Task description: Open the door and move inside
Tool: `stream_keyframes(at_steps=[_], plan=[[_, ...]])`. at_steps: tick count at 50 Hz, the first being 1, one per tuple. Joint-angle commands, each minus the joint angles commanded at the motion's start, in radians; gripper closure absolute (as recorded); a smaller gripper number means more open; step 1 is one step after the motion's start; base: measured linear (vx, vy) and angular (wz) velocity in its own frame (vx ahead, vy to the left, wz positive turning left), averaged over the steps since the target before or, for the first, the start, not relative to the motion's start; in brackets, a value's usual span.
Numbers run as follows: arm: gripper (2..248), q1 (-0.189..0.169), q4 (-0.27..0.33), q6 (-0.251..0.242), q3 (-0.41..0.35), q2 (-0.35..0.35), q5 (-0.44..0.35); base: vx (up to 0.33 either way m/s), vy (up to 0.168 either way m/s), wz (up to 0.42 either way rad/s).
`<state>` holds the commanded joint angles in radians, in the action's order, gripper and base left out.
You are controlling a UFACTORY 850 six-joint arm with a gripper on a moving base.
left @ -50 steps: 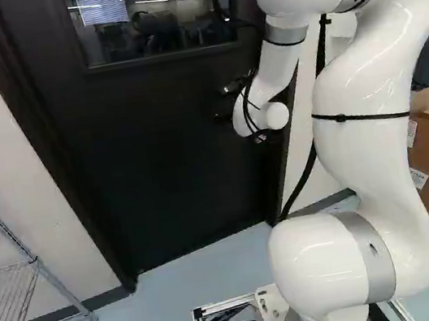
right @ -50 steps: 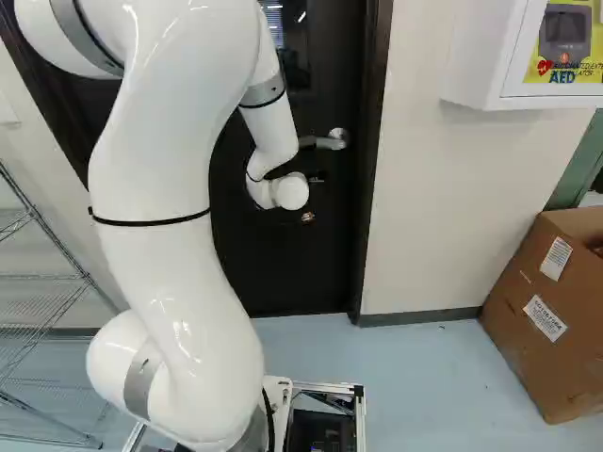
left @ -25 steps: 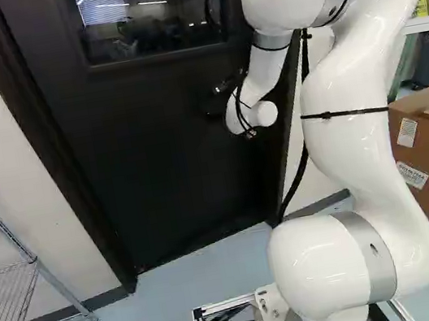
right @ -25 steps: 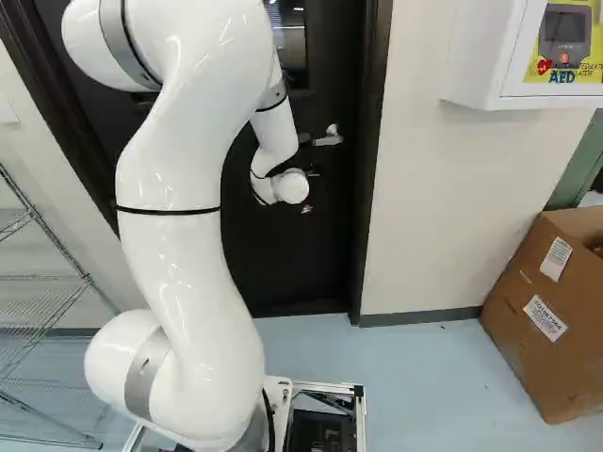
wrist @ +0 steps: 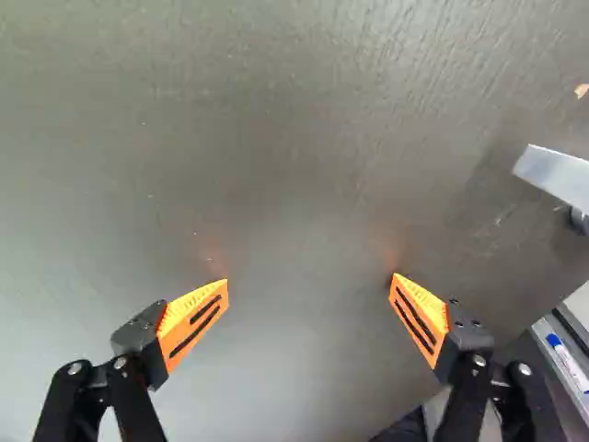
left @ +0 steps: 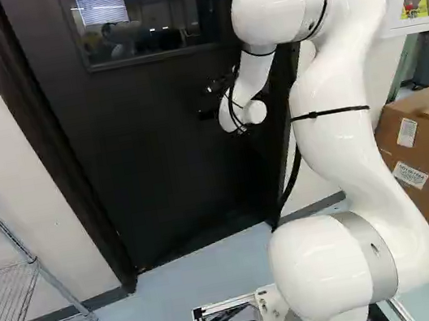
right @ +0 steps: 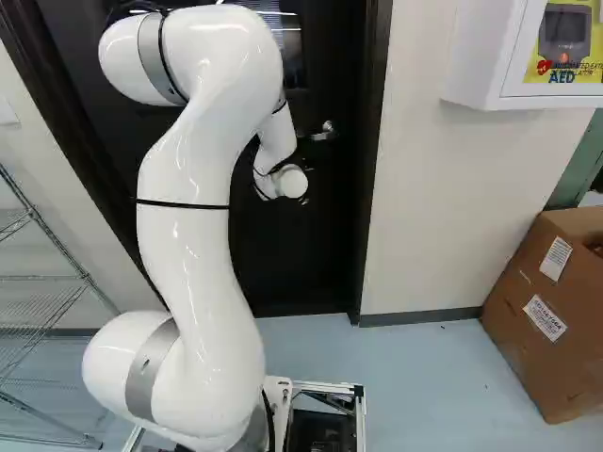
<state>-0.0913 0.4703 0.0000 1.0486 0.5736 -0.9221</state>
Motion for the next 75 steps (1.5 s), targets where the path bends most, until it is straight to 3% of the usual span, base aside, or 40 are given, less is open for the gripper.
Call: stream_keyframes(at_steps=[56,75], plan=[[3,0.100,0.056,0.000,0.344,0.246,-0.023,0.000,0.000,0.000],[3,0.084,0.056,0.000,0.327,0.234,-0.023,0.000,0.000,0.000]])
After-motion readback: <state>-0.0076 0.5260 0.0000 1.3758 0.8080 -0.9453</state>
